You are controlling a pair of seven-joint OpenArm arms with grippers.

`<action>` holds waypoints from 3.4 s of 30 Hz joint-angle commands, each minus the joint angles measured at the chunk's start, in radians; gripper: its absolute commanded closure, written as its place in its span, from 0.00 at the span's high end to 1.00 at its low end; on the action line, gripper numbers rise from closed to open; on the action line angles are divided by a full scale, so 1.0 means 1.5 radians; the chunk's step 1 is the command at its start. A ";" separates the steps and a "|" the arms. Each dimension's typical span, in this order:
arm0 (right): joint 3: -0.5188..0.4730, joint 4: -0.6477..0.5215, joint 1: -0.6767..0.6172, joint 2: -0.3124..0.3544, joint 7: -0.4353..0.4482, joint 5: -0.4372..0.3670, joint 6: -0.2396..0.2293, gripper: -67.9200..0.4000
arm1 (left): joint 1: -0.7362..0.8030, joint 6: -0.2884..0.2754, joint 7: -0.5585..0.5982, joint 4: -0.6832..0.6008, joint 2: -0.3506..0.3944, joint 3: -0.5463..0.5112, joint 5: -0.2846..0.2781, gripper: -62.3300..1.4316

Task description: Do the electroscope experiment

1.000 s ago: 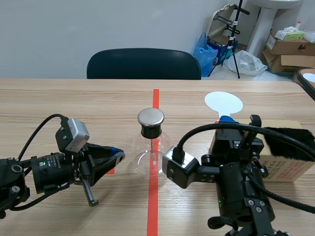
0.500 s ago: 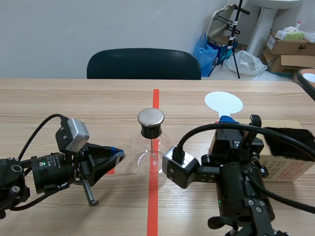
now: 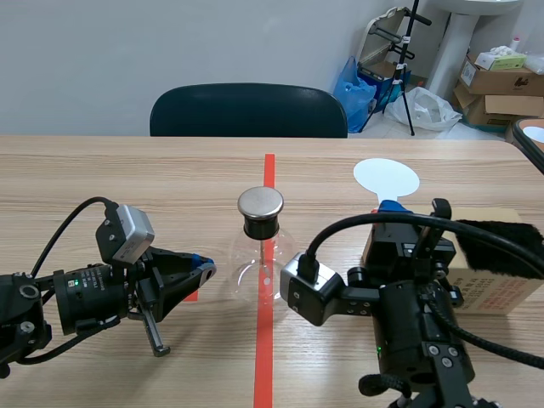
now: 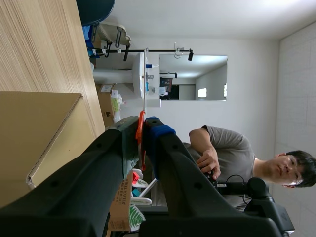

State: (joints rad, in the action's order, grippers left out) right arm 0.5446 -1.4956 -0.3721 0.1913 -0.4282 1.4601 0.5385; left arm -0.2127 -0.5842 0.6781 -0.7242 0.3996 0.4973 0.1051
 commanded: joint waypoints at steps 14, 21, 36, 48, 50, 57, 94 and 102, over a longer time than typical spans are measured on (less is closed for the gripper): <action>-0.002 -0.006 0.006 0.003 -0.002 0.000 0.009 0.02 | 0.000 -0.001 0.009 -0.014 0.002 -0.003 -0.005 0.07; -0.002 -0.006 0.006 0.003 -0.002 0.000 0.009 0.02 | 0.000 -0.001 0.009 -0.014 0.002 -0.003 -0.005 0.07; -0.002 -0.006 0.006 0.003 -0.002 0.000 0.009 0.02 | 0.000 -0.001 0.009 -0.014 0.002 -0.003 -0.005 0.07; -0.002 -0.006 0.006 0.003 -0.002 0.000 0.009 0.02 | 0.000 -0.001 0.009 -0.014 0.002 -0.003 -0.005 0.07; -0.002 -0.006 0.006 0.003 -0.002 0.000 0.009 0.02 | 0.000 -0.001 0.009 -0.014 0.002 -0.003 -0.005 0.07; -0.002 -0.006 0.006 0.003 -0.002 0.000 0.009 0.02 | 0.000 -0.001 0.009 -0.014 0.002 -0.003 -0.005 0.07; -0.196 -0.091 -0.140 -0.032 0.218 0.000 0.076 0.03 | 0.044 -0.008 0.152 -0.053 0.060 -0.003 -0.005 0.07; -0.312 -0.089 -0.166 -0.068 0.381 -0.035 0.135 0.03 | 0.168 -0.009 0.185 -0.207 0.170 -0.021 -0.009 0.07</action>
State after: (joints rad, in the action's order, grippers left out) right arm 0.0803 -1.6218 -0.6350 0.0856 0.1452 1.4231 0.7261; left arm 0.0296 -0.5964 0.9398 -1.0107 0.6483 0.4870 0.1051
